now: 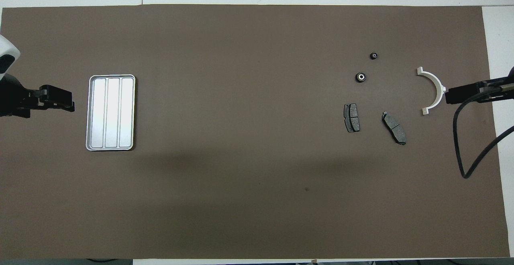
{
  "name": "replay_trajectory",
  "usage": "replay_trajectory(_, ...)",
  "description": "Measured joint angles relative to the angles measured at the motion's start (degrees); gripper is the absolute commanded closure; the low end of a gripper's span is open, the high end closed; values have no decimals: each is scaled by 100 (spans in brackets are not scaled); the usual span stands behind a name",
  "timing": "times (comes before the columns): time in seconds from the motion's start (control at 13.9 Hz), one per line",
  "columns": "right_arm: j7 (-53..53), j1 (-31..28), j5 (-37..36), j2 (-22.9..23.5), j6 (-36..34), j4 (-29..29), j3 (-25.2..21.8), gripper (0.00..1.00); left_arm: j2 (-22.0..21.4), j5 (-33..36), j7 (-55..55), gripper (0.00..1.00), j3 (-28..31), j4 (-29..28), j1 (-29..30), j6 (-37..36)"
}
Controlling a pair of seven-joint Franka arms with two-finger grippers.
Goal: Pick bearing gear from pile to tray
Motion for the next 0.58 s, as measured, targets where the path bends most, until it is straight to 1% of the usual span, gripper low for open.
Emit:
replay_trajectory(0.36,-4,7,-16,5,-291,-49,35,0,0,0,0,0,0,0,0,0)
replay_trajectory(0.58,145,6,-21,124,-304,-155,34,0,0,0,0,0,0,0,0,0)
